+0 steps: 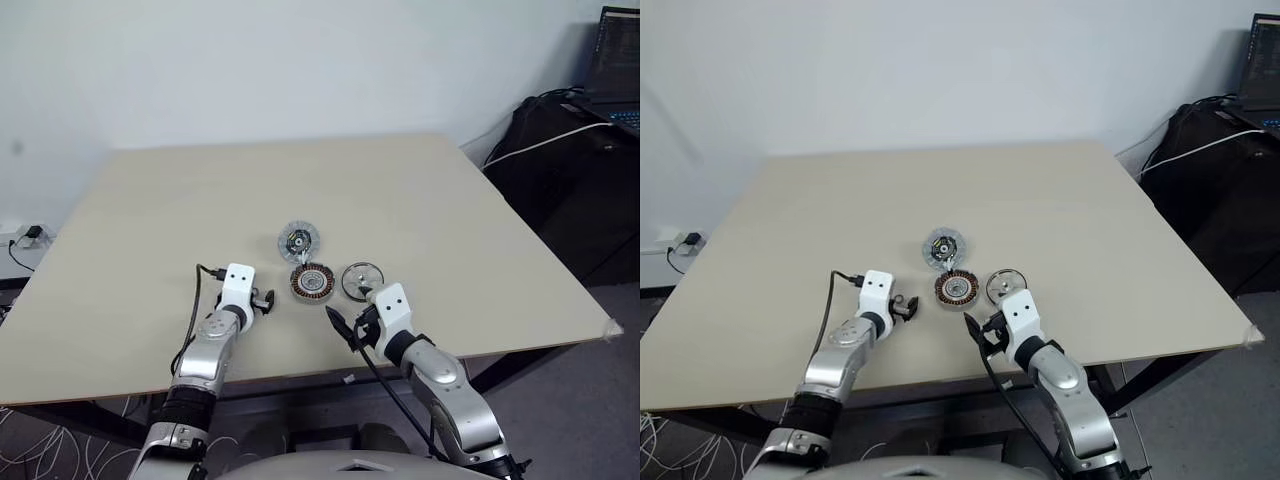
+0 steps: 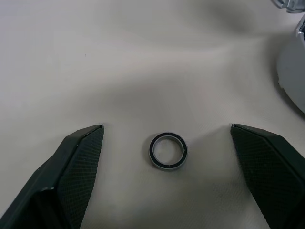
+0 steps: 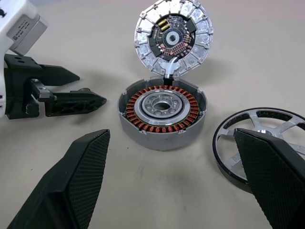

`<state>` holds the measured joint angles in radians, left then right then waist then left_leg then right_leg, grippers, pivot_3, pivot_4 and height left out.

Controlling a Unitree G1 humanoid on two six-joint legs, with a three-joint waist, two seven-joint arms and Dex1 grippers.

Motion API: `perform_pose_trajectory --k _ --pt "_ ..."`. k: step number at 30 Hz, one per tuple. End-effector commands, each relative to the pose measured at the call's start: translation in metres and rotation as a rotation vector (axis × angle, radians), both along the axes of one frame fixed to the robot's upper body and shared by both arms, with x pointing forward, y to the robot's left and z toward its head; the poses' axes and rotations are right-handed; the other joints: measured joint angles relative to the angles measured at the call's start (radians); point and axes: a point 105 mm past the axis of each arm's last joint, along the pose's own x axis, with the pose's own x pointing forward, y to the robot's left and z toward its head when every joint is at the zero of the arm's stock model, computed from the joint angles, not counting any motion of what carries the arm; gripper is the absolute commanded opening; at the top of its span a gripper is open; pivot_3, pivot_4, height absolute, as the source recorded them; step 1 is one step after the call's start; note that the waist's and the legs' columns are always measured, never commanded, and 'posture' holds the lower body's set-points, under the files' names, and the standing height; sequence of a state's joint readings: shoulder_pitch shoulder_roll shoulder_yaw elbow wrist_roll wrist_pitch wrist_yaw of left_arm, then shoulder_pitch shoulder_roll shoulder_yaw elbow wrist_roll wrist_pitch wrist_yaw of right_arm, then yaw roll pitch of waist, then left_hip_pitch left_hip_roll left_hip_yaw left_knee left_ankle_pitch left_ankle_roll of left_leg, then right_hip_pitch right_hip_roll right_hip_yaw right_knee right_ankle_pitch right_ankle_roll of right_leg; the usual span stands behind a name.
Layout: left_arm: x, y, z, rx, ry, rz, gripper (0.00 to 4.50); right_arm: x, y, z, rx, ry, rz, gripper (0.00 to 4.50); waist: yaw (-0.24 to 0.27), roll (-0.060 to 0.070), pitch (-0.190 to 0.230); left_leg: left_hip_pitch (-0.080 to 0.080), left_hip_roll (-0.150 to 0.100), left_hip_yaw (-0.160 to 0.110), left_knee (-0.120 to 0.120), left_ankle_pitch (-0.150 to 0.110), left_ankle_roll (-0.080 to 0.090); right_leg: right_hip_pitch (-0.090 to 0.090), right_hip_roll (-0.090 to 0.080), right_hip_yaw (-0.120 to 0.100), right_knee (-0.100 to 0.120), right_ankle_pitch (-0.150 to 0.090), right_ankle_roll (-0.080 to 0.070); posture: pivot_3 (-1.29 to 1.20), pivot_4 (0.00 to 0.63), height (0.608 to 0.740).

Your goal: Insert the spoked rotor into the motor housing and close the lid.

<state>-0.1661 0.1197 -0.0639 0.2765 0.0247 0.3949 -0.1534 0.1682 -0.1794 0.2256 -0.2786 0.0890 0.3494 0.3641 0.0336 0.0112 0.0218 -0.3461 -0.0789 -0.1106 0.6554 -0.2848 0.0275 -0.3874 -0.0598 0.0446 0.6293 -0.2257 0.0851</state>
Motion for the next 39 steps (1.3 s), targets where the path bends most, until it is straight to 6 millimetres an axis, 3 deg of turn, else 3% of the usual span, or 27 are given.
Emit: perform_pose_trajectory --k 1,3,6,16,22,27,32,36,39 --pt "0.001 -0.002 -0.003 0.021 0.019 -0.005 4.50 0.006 0.000 0.016 0.023 -0.068 -0.010 4.48 0.000 0.000 0.000 0.000 0.000 0.000 0.000 0.000 0.000 0.000 0.000 0.000 0.000 0.000 0.000 0.00 0.000 0.740" --pt "0.000 -0.001 -0.005 0.008 0.023 0.002 4.50 0.007 0.000 0.017 0.023 -0.069 -0.015 4.48 0.000 0.000 0.000 0.001 0.000 0.000 0.000 0.000 0.000 0.001 0.000 0.000 0.000 0.000 0.001 0.00 0.000 0.740" --pt "-0.003 0.000 -0.007 -0.027 0.034 0.031 3.96 0.008 -0.002 0.018 0.025 -0.071 -0.024 4.50 0.000 0.000 0.000 0.001 0.000 0.000 0.000 0.000 0.000 0.001 0.000 0.000 0.000 0.000 0.001 0.00 0.000 0.740" --pt "-0.017 0.003 -0.018 -0.093 0.078 0.105 0.70 0.010 -0.006 0.020 0.025 -0.077 -0.039 4.50 -0.011 0.001 -0.002 0.001 0.000 -0.001 0.000 0.000 0.000 0.000 0.000 0.000 0.000 0.000 0.000 0.00 0.000 0.740" --pt "-0.018 0.005 -0.014 -0.084 0.060 0.118 0.68 0.011 -0.006 0.019 0.021 -0.077 -0.039 4.50 -0.014 0.001 -0.002 0.000 0.000 0.000 -0.001 -0.001 0.002 0.000 0.000 0.000 0.000 0.000 -0.001 0.00 0.000 0.740" --pt "-0.004 0.001 0.024 -0.077 -0.131 0.103 0.68 0.011 -0.007 0.019 0.020 -0.076 -0.042 4.50 -0.015 -0.001 -0.001 -0.001 0.000 0.000 -0.002 -0.001 0.001 -0.002 0.000 0.000 -0.001 -0.001 -0.001 0.00 0.000 0.740" --pt "0.005 -0.033 0.073 -0.150 -0.310 -0.047 0.68 0.010 -0.005 0.017 0.019 -0.071 -0.038 4.50 -0.006 -0.003 0.000 -0.004 0.000 -0.001 -0.001 -0.001 0.001 -0.005 -0.001 0.000 -0.001 0.000 -0.001 0.00 0.000 0.740" --pt "0.003 -0.060 0.085 -0.184 -0.318 -0.164 0.68 0.010 -0.004 0.017 0.020 -0.069 -0.034 4.50 -0.004 -0.003 0.000 -0.004 0.000 0.000 -0.001 -0.001 0.001 -0.005 -0.001 0.000 -0.001 0.000 -0.001 0.00 0.000 0.740" --pt "0.001 -0.080 0.084 -0.224 -0.275 -0.245 0.68 0.010 -0.004 0.017 0.021 -0.069 -0.036 4.50 -0.007 -0.003 0.000 -0.004 0.000 0.000 -0.001 0.000 0.004 -0.005 0.000 0.000 -0.001 0.000 -0.001 0.00 0.000 0.740"
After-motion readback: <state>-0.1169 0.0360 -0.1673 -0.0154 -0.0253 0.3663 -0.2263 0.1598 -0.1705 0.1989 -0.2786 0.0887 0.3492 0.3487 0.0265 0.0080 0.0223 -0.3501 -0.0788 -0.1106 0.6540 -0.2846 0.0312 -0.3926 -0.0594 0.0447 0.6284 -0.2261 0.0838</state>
